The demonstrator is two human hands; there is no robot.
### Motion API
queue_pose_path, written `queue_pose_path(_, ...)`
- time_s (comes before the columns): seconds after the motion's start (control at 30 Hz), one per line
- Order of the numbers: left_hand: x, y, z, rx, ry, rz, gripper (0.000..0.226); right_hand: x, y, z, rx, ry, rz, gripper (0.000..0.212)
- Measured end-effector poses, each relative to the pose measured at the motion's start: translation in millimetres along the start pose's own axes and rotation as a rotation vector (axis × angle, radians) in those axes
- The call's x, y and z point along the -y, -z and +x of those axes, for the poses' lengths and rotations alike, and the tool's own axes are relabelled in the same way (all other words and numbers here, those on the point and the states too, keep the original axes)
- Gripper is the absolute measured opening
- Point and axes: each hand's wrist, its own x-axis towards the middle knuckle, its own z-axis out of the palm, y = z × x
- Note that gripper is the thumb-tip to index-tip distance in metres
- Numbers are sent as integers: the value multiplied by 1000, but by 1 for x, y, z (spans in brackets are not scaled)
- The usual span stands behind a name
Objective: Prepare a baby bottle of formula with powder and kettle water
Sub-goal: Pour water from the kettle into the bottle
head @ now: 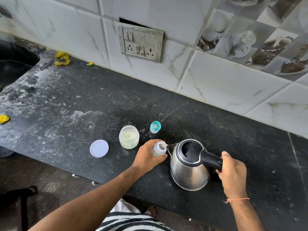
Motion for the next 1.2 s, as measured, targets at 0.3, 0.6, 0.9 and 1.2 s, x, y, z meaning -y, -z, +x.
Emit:
queue_pose_path(0.3,3,0,2,-19,19,-10,49,2,-2,0,-16,-26,3,64)
queue_pose_path(0.6,4,0,6,-7,9,4,51,2,-2,2,-14,-17,1,68)
queue_pose_path(0.9,5,0,7,-3,9,-9,50,6,-3,1,-13,-18,-24,60)
queue_pose_path(1.2,6,0,6,-25,-14,7,50,10,-4,0,-24,-17,-17,75)
